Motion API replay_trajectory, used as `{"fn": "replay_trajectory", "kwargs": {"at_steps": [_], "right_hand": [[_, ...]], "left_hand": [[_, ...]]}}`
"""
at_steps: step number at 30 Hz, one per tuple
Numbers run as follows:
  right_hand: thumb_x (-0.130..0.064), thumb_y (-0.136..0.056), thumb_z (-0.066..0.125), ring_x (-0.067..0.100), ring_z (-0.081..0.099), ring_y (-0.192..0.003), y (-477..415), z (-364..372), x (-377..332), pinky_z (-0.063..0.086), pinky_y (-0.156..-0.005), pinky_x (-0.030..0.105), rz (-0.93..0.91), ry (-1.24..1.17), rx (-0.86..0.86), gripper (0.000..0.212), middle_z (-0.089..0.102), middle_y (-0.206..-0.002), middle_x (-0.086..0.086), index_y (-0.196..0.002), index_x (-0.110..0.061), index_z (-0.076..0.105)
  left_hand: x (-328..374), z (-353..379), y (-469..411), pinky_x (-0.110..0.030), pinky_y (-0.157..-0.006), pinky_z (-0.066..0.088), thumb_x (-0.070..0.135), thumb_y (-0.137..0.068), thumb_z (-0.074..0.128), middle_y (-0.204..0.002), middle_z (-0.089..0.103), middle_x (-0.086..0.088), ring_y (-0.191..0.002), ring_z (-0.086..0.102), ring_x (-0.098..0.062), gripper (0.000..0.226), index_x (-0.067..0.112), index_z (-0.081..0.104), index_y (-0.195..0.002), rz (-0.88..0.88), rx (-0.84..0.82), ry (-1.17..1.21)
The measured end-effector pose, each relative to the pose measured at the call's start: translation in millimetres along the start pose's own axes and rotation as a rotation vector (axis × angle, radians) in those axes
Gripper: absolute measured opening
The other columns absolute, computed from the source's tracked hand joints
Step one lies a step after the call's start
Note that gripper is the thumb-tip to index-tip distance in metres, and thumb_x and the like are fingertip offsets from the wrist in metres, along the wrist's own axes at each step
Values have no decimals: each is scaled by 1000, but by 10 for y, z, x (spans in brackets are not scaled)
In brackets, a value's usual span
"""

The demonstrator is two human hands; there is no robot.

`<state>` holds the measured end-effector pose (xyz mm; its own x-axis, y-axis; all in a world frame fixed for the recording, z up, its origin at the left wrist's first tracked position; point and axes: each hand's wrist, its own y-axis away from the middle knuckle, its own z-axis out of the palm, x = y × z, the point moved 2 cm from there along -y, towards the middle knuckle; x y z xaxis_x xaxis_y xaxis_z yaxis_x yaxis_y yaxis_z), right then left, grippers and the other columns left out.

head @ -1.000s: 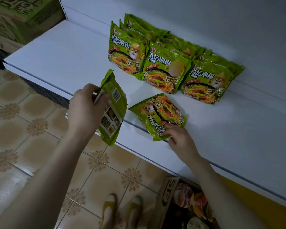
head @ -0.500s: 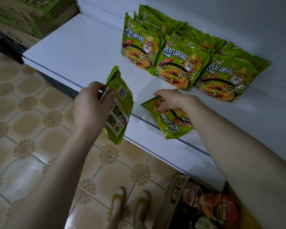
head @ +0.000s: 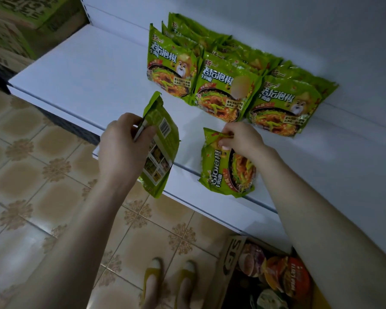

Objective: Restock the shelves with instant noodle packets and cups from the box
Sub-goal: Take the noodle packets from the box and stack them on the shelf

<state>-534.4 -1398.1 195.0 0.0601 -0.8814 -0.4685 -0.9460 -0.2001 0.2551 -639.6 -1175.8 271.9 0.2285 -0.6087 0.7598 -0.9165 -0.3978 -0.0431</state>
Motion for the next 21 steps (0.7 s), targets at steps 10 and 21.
{"fn": "replay_trajectory", "kwargs": {"at_steps": [10, 21], "right_hand": [[-17, -78, 72, 20, 52, -67, 547, -637, 799, 37, -64, 29, 333, -477, 530, 31, 52, -59, 0, -55, -18, 51], [-22, -80, 70, 16, 52, -64, 98, -646, 1178, 37, -55, 25, 573, -906, 912, 24, 56, -78, 8, -75, -6, 53]], "left_hand": [[415, 270, -2, -33, -64, 41, 27, -90, 58, -89, 58, -4, -77, 51, -23, 23, 9, 61, -104, 104, -48, 25], [656, 667, -68, -30, -67, 41, 26, -88, 60, -89, 61, -3, -79, 56, -23, 20, 12, 62, -103, 198, -89, 47]]}}
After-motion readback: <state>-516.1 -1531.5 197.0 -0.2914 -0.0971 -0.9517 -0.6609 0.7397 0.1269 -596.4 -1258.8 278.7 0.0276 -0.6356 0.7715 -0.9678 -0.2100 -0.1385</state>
